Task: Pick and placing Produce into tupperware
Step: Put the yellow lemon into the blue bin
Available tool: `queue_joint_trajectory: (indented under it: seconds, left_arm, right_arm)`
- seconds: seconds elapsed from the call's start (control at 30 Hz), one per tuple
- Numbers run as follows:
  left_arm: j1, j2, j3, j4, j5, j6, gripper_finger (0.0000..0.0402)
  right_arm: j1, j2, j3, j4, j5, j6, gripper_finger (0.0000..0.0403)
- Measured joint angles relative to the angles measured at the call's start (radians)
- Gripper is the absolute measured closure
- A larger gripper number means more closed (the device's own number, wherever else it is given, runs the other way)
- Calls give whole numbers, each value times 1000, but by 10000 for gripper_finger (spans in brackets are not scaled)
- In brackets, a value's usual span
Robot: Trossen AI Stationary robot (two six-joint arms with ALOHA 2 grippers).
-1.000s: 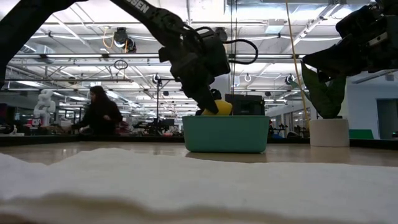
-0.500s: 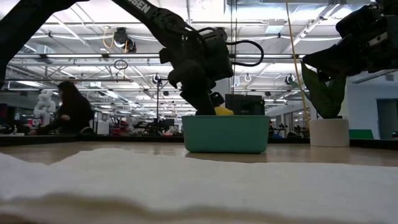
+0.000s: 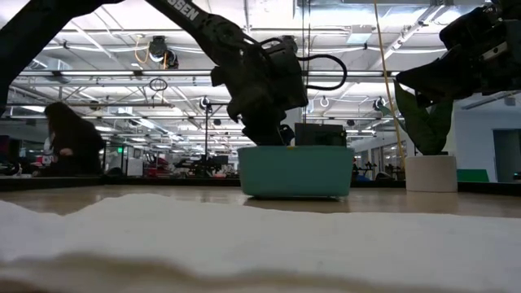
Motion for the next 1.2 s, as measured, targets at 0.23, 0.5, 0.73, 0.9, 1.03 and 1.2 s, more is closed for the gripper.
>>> queue_joint_trajectory:
  seconds: [0.23,0.5,0.73,0.9,1.03,1.2]
  left_arm:
    - [8,9,1,0,-3,-2,176]
    - [4,12,1,-6,-3,16,176]
    - [-30,12,1,-13,-70,105,176]
    - [-42,12,1,-12,-79,120,176]
    - [-40,12,1,-12,-77,120,176]
    - [-39,12,1,-9,-69,119,176]
  right_arm:
    - [0,0,0,0,0,0,403]
    - [0,0,0,0,0,0,403]
    - [0,0,0,0,0,0,403]
    - [0,0,0,0,0,0,403]
    - [0,0,0,0,0,0,403]
    - [0,0,0,0,0,0,403]
